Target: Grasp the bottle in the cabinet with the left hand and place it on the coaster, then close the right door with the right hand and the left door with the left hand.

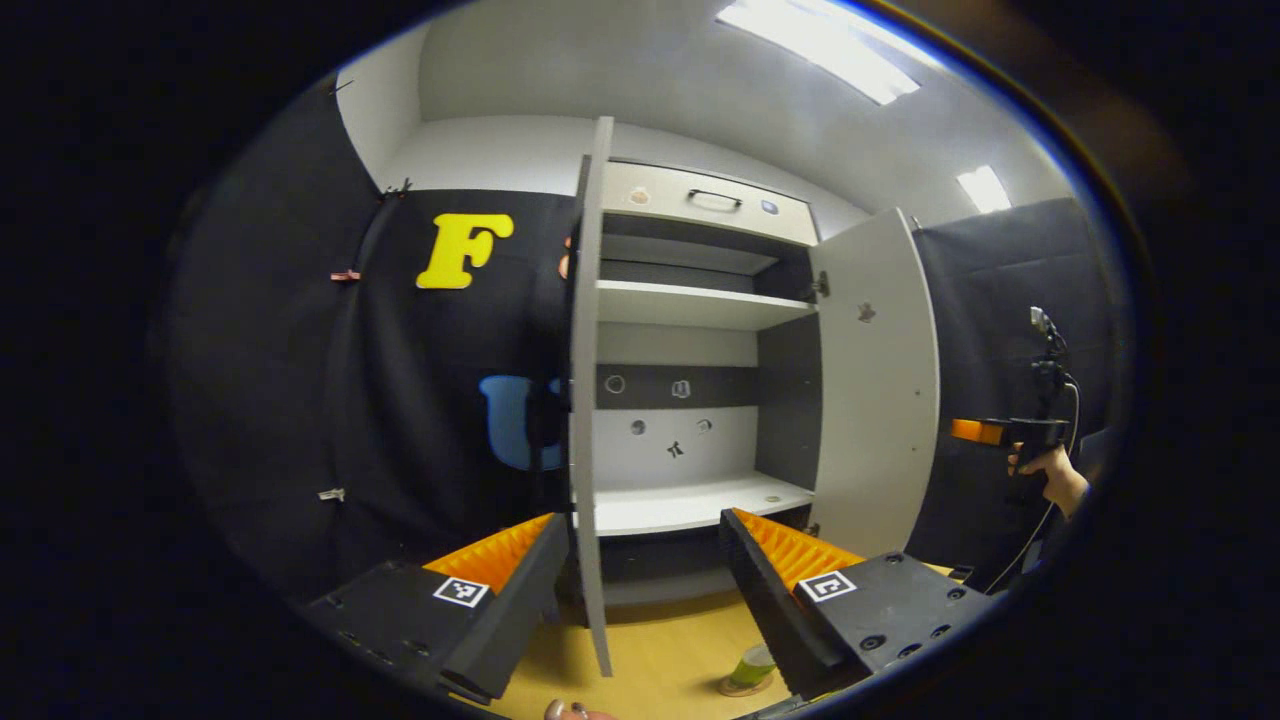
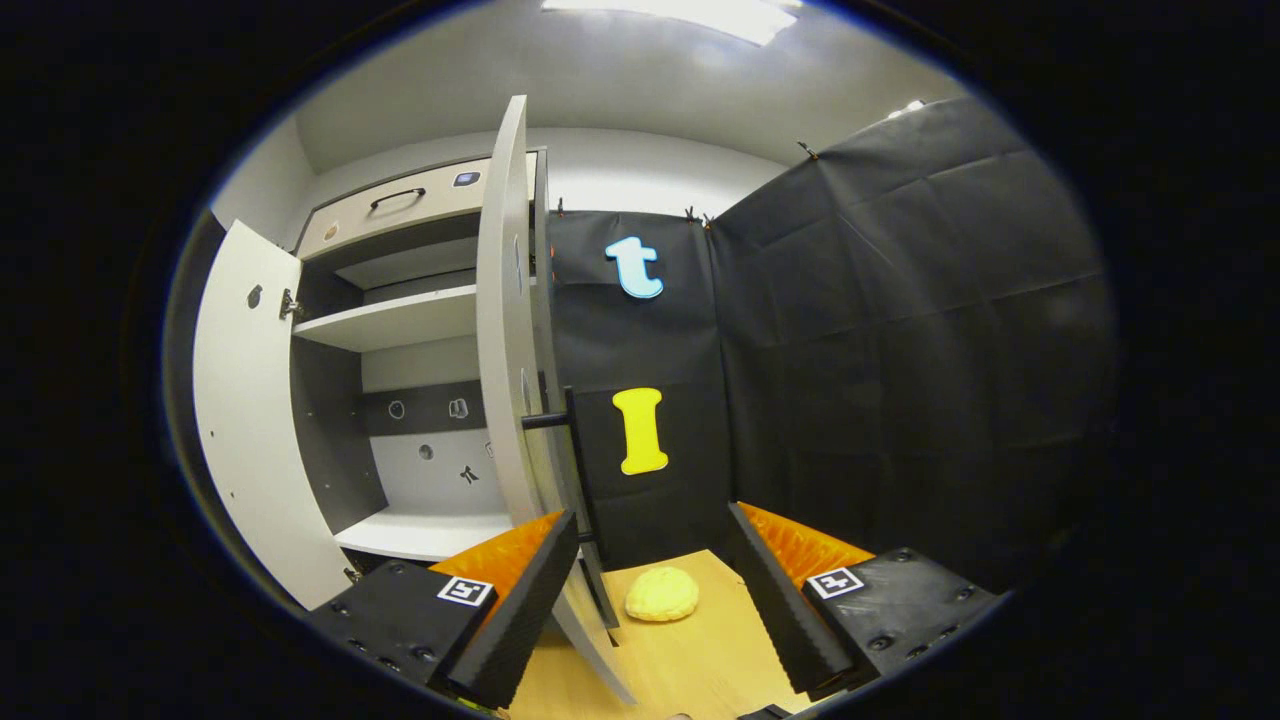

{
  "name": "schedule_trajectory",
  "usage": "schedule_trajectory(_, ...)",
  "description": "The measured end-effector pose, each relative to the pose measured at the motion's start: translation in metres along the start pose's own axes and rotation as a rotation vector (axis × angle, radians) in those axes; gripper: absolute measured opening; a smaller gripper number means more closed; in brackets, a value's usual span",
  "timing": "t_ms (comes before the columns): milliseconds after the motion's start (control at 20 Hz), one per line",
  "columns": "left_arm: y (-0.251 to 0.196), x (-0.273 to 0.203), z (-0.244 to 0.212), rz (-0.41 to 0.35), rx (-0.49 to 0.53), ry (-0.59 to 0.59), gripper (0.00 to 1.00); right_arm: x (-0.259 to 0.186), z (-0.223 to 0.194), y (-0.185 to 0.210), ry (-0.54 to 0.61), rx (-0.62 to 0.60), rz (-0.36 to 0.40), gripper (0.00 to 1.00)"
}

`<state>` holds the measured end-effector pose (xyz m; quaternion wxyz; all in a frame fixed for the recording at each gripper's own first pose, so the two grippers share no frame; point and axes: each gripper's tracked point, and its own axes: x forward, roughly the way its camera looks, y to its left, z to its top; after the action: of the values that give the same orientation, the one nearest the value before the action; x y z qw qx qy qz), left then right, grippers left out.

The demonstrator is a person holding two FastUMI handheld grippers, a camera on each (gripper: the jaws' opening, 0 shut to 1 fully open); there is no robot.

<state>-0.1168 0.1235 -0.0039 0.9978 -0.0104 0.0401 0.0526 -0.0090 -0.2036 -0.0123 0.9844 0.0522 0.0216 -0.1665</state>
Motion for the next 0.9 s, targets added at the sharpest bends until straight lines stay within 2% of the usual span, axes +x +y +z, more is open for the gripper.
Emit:
schedule_trajectory(200,0.051,-0.006,0.007,0.155,-0.031,-0.001,0.97,0.018,-0.001,0.014,0.009,-0.043,0.097,0.98)
schedule_trajectory(350,0.072,-0.015,0.017,0.249,-0.06,-0.03,0.95,0.029,-0.009,0.017,0.036,-0.07,0.154,0.98)
schedule_trajectory(500,0.078,-0.022,0.024,0.326,-0.026,-0.049,0.95,0.031,-0.012,0.025,0.049,-0.039,0.216,0.98)
schedule_trajectory(650,0.079,-0.023,0.025,0.359,-0.015,-0.049,0.95,0.028,-0.014,0.044,0.037,-0.059,0.272,0.98)
schedule_trajectory(900,0.072,-0.014,0.026,0.357,0.009,-0.042,0.95,0.026,-0.022,0.084,0.069,-0.021,0.389,0.98)
